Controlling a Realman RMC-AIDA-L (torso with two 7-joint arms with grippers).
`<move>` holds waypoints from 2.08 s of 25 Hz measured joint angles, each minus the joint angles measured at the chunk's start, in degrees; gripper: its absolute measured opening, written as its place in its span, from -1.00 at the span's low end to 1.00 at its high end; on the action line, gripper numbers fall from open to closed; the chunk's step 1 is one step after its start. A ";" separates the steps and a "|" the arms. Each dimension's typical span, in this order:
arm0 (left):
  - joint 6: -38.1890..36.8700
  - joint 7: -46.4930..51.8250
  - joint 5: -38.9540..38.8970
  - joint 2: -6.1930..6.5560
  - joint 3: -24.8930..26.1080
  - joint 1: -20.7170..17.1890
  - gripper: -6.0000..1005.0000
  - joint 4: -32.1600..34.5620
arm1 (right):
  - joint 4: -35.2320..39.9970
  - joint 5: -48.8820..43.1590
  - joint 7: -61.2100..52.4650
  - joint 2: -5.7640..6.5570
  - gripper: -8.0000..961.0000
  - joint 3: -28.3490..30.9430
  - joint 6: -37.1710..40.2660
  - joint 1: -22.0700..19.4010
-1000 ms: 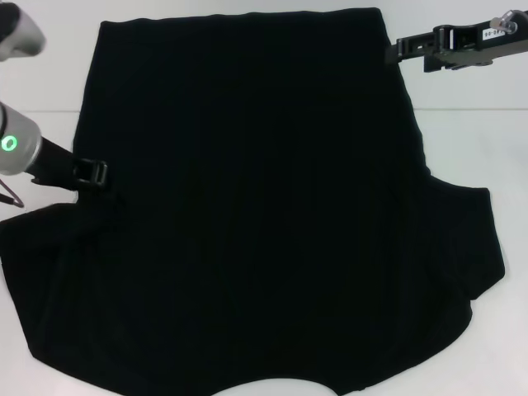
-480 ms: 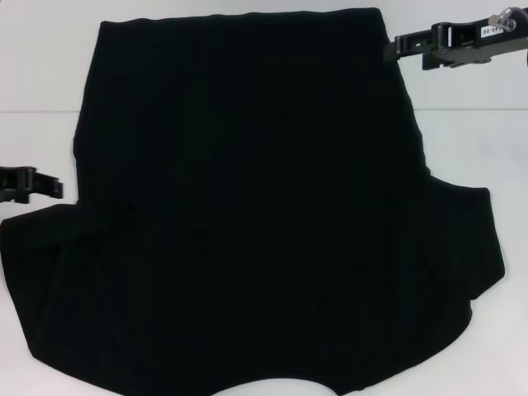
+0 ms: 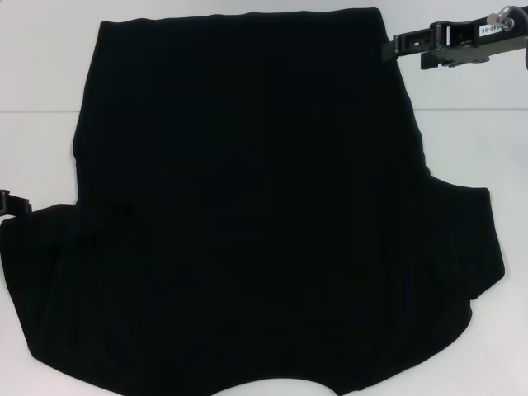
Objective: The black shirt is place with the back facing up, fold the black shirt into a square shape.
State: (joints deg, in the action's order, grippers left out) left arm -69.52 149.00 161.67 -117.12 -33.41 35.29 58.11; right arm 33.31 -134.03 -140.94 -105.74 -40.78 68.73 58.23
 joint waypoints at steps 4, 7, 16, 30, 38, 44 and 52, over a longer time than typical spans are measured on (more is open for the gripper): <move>0.38 0.11 0.24 0.08 2.00 -0.49 0.13 -0.31 | 0.00 0.00 -0.02 0.01 0.91 0.00 0.00 -0.04; 0.08 0.12 0.26 0.03 2.29 -0.89 0.13 -0.37 | 0.00 0.00 -0.04 0.01 0.91 0.00 0.00 -0.05; -0.88 -0.60 -0.05 -0.01 2.00 -0.34 0.11 -2.47 | 0.00 0.00 0.04 -0.10 0.91 0.00 0.00 -0.11; -1.63 -1.09 -0.30 -0.08 1.90 -0.35 -0.55 -2.06 | -0.04 0.62 0.21 -0.17 0.91 0.00 0.05 -0.40; -7.75 -5.49 -4.15 0.02 3.71 -1.29 -0.98 1.29 | -0.01 0.63 -0.02 -0.17 0.91 0.00 0.14 -0.41; -16.86 -8.65 -6.01 0.35 5.92 -2.06 -0.99 4.88 | 0.00 0.62 -0.05 -0.17 0.91 0.00 0.36 -0.40; -26.98 -11.22 -7.52 0.03 5.77 -2.41 -0.99 7.34 | 0.00 0.62 -0.11 -0.17 0.91 -0.02 0.57 -0.40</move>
State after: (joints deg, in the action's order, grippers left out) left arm -96.50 137.77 154.15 -117.08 -27.64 32.88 65.46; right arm 33.31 -133.42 -141.05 -105.91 -40.80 69.30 57.83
